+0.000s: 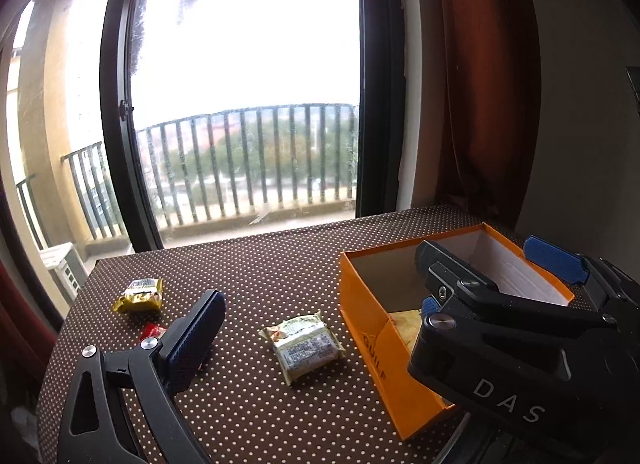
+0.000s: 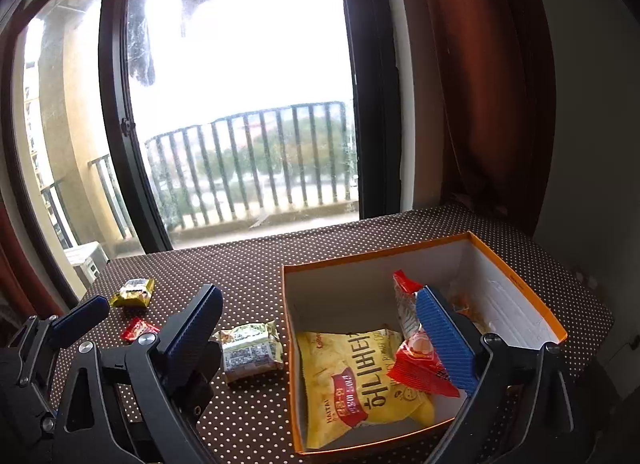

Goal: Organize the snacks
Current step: 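Move both open tools back from the box toward the remaining packets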

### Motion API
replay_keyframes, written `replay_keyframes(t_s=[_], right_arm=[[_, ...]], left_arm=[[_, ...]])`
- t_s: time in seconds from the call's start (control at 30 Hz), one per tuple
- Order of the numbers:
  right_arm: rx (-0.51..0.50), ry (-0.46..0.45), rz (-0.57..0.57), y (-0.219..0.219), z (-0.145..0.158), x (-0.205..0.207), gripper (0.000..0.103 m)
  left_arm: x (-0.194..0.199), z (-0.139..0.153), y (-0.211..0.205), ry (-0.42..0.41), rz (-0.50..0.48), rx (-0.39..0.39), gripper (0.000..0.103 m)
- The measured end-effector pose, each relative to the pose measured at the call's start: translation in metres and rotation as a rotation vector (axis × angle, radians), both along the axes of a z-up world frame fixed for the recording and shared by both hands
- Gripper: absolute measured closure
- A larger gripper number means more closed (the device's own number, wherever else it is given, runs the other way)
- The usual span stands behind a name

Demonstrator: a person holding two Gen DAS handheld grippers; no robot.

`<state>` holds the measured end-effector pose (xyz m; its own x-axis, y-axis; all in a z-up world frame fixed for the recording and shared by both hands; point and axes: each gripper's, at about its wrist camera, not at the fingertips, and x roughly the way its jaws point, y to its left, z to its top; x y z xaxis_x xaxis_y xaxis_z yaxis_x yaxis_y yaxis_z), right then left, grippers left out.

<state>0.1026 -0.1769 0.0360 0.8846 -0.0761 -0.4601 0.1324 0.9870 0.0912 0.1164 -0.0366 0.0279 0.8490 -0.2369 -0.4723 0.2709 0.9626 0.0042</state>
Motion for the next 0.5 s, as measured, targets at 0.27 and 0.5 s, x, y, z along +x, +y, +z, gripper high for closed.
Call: replay_keyframes(t_s=[0.27,0.5], right_arm=[[-0.001,-0.006,0.055,0.034,-0.004,0.002,0.003],[0.010,0.006,0.099,0.063,-0.020,0.016,0.003]], left_arm=[[0.000,-0.008,0.033,0.011,0.061,0.000,0.004],[0.005,-0.022,0.064,0.039,0.095,0.002,0.004]])
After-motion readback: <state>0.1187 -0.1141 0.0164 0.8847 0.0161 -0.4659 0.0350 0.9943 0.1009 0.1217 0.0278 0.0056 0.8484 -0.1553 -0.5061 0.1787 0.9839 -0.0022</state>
